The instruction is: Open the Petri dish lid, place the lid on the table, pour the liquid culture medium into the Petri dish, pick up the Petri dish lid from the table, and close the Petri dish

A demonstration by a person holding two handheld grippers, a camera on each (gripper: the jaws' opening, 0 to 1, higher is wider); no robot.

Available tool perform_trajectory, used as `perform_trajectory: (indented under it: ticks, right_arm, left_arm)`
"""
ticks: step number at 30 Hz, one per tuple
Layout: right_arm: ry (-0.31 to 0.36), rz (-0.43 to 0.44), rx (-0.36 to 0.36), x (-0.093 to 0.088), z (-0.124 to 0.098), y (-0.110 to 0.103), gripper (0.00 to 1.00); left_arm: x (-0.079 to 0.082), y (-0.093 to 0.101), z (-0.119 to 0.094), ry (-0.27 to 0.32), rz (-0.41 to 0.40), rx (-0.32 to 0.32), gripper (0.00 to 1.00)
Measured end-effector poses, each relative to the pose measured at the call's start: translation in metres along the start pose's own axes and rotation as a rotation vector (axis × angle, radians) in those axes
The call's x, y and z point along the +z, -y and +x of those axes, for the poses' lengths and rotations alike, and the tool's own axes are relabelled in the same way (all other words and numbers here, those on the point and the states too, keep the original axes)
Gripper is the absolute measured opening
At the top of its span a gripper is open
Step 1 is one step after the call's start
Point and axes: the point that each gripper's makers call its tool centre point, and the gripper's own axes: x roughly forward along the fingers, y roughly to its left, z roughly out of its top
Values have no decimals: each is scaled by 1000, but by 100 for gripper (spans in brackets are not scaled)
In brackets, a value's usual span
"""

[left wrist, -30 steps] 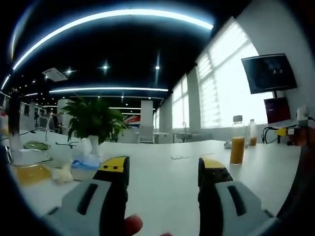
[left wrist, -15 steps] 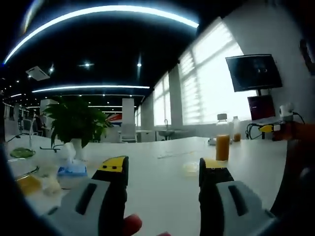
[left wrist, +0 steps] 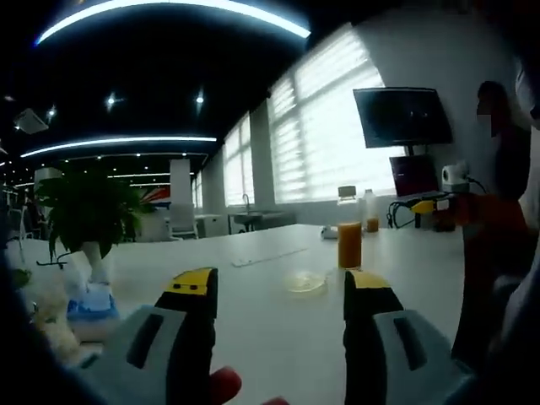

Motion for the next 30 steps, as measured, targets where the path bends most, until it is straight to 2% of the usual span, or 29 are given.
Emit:
perform_trajectory:
  ticks: [14, 18, 21, 30]
  right_arm:
    - [-46, -63, 140, 3, 36, -33, 51]
    - [-67, -94, 172, 1, 48, -39, 51]
    - [-77, -109, 187, 0, 58, -44, 51]
    - [-111, -121, 269, -2, 82, -63, 53]
  left_arm:
    - [-15, 10, 31, -69, 10, -119, 57]
    - [-21, 16, 41, -108, 40, -159, 57]
    - [-22, 24, 47, -122, 47, -180, 57]
    - [-31, 26, 63, -164, 69, -224, 57]
